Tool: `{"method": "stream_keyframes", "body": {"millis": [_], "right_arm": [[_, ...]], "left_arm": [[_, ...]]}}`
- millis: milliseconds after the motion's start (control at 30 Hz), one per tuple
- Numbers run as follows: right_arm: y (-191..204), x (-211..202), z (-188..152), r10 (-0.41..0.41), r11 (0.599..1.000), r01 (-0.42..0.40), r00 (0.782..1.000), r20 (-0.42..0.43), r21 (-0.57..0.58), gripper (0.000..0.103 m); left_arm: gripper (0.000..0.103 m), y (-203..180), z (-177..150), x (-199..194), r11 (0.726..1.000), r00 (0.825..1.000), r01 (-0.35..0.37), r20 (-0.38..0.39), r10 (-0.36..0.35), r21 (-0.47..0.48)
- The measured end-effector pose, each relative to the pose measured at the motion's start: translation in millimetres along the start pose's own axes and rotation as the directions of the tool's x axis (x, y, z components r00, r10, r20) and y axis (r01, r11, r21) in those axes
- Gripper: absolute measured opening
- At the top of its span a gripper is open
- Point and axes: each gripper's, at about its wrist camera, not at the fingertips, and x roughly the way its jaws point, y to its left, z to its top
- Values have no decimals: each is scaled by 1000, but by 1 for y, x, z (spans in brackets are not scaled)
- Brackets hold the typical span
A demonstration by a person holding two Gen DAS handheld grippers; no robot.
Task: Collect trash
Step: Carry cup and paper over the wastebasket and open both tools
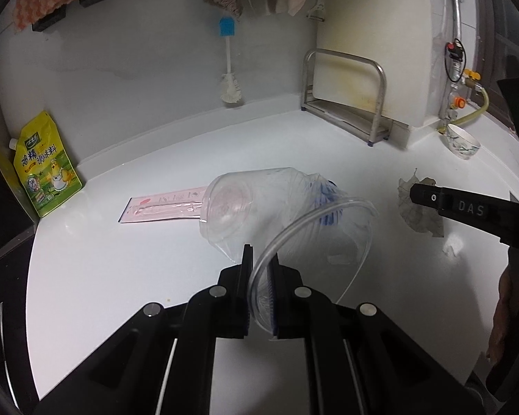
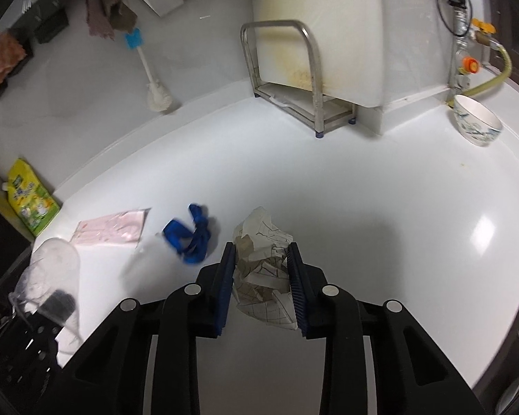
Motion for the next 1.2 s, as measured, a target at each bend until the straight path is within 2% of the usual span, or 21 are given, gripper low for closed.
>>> {"method": "stream_keyframes", "body": {"millis": [233, 500, 733, 900, 1200], "right_arm": [[-9, -67, -48, -5, 1000, 5, 1000, 9, 14, 29], [-35, -130, -126, 19, 997, -16, 999, -44, 70, 29], [-60, -161, -188, 45, 994, -33, 993, -111, 105, 29], [-79, -175, -222, 67, 991, -49, 987, -143, 127, 29], [-93, -186, -261, 90, 990, -69, 979, -184, 121, 29]], "left_arm": [[9, -17, -19, -44, 1000, 1000, 23, 0, -23, 20], [9, -42, -48, -97, 998, 998, 53, -22, -52, 34], [9, -69, -80, -130, 995, 995, 78, -61, -75, 55], [9, -87, -112, -139, 992, 988, 98, -125, -88, 77], [9, -111, -160, -146, 987, 969, 129, -223, -105, 97]]}}
